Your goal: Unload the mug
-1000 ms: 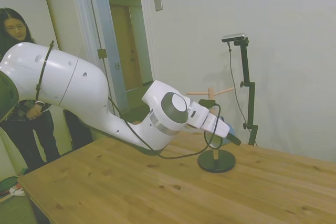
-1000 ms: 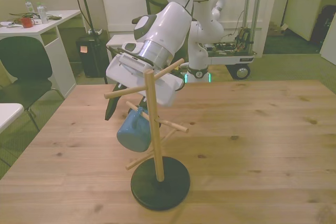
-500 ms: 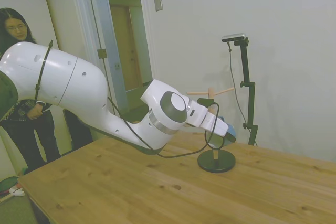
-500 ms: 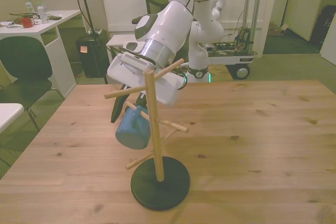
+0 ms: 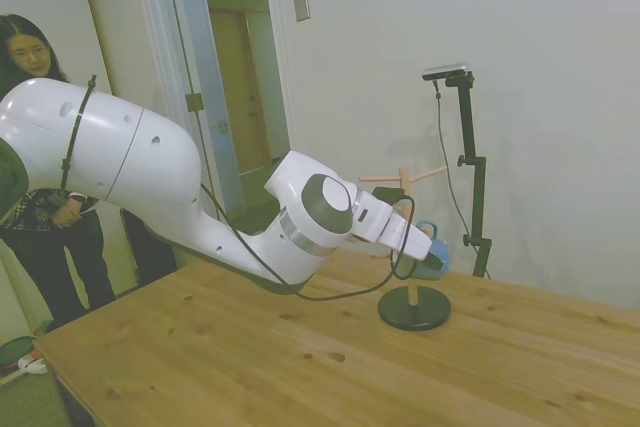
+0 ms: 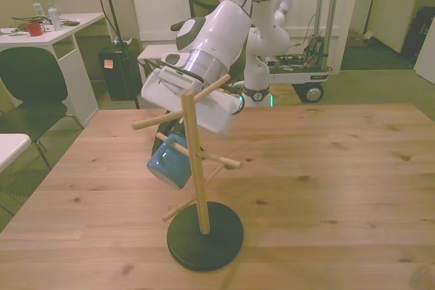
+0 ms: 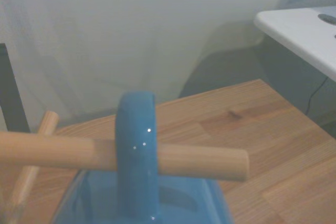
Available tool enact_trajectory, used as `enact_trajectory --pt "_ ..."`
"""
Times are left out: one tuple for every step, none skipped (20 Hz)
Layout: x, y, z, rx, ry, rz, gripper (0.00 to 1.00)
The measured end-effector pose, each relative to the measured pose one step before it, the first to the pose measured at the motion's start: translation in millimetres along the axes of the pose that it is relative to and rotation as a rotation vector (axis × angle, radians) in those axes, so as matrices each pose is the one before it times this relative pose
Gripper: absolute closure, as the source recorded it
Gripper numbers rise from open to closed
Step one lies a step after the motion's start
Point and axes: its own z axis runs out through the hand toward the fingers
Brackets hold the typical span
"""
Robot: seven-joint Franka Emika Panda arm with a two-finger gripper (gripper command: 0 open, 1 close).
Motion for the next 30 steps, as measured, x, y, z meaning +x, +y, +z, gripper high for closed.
enact_trajectory --pt "0.66 -0.66 -1.61 0.00234 0.00104 0.00066 1.00" --pt "0.57 -1.09 -2.03 0.00322 0.00096 0.00051 1.00" --pt "0.59 -1.34 -2.29 0.00386 0.00112 0.00034 1.00" --pt "0.66 -1.42 -2.69 0.00426 0.00119 0.00044 1.00" --pt "0.26 -0.95 -2.59 0.00339 0.00038 0.00024 1.00" --pt "0.33 -0.52 -2.51 0.00252 0.00032 0.00048 1.00" --pt "-0.40 0.64 -2.10 0.00035 -0.00117 0.00023 1.00" --pt "-0.95 1.68 -1.54 -0.00176 -0.00224 -0.00008 1.00" --pt "-0.48 1.40 -1.94 -0.00089 -0.00141 0.00031 1.00" --pt "0.33 0.70 -2.39 0.00069 0.00006 0.00079 1.00" --pt "0.19 0.64 -2.49 0.00196 -0.00037 0.00080 1.00" --pt "0.16 0.70 -2.62 0.00184 -0.00042 0.00076 1.00" --pt "0.31 0.59 -2.46 0.00159 -0.00022 0.00135 1.00" --pt "0.14 1.03 -2.33 0.00029 -0.00079 0.00206 1.00" --pt "0.28 1.54 -1.64 -0.00115 -0.00128 0.00363 1.00" --pt "1.14 2.29 -1.57 -0.00213 -0.00085 0.00584 1.00" --pt "2.09 2.58 -1.38 -0.00191 0.00084 0.00579 1.00" --pt "2.86 3.68 -1.22 -0.00166 0.00177 0.00530 1.00" --pt "4.12 4.70 -0.77 -0.00318 0.00335 0.00684 1.00" --pt "6.32 5.73 -0.26 -0.00395 0.00489 0.01028 1.00" --pt "7.59 7.10 0.23 -0.00492 0.00418 0.01279 1.00" --pt "7.88 7.98 1.14 -0.00509 0.00317 0.01113 1.00" --pt "8.69 8.52 1.23 -0.00553 0.00452 0.01237 1.00" --pt "8.50 8.45 0.81 -0.00604 0.00355 0.01043 1.00" --pt "8.47 11.40 -0.41 -0.00661 -0.00111 0.00918 1.00" --pt "5.03 10.94 -3.63 -0.00163 -0.01038 0.00584 1.00" --pt "-1.33 11.54 -6.45 -0.00366 -0.02600 -0.00725 1.00" --pt "-7.62 8.01 -8.22 -0.00401 -0.03028 -0.01284 1.00" --pt "-12.98 4.04 -11.09 0.00194 -0.03735 -0.01310 1.00" --pt "-15.60 1.38 -11.25 0.00368 -0.04087 -0.01199 1.00"
